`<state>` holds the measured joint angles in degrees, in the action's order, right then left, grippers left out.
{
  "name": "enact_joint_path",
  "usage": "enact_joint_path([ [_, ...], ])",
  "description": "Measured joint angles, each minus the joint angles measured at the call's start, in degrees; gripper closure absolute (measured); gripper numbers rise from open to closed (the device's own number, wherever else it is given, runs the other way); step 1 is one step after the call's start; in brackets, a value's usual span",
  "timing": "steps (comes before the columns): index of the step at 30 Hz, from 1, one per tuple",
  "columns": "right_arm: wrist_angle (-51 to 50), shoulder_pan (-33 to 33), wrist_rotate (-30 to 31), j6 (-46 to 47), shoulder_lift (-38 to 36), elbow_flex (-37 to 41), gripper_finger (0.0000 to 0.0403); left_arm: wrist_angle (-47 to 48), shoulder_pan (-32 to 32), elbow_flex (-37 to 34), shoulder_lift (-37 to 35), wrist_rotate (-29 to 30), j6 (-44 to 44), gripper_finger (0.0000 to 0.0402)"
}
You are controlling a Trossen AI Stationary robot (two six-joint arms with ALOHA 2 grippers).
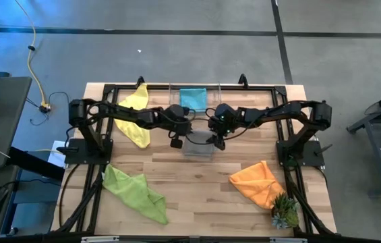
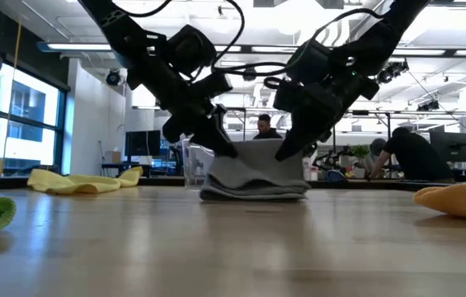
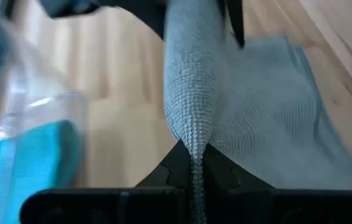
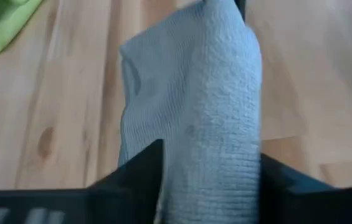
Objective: Fold microfiber towels
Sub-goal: Put the gray towel into the transparent bin
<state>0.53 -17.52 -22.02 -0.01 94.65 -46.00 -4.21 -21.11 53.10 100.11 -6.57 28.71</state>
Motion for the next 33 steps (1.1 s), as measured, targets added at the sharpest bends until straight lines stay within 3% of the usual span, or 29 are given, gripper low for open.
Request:
enact_joint_path([
  [6, 3.28, -2.74, -0.09, 0.17, -0.04, 0.00, 0.0389, 1.85, -3.83, 0.04, -3.47, 0.24, -0.99, 0.0396],
  [14, 2.73, -9.30, -3.72, 1.30, -0.08, -8.02, 0.0398, 2.79, -12.05, 0.68, -9.59, 0.34, -4.28, 0.0396],
  [22, -10.17, -18.59, -5.55, 0.62, 0.17, -22.87, 0.0400, 2.73, -22.40, 7.50, -8.09, -5.79, -10.10, 0.0396],
  [27, -15.75, -22.41, -11.15, 1.69, 4.83, -29.67, 0.0401, 2.91, -26.04, 10.63, -6.61, -9.52, -12.28, 0.0397],
  [33, -19.00, -23.37, -14.42, 2.59, 12.16, -34.81, 0.0402, 3.62, -27.46, 10.69, -3.04, -10.05, -14.52, 0.0397],
])
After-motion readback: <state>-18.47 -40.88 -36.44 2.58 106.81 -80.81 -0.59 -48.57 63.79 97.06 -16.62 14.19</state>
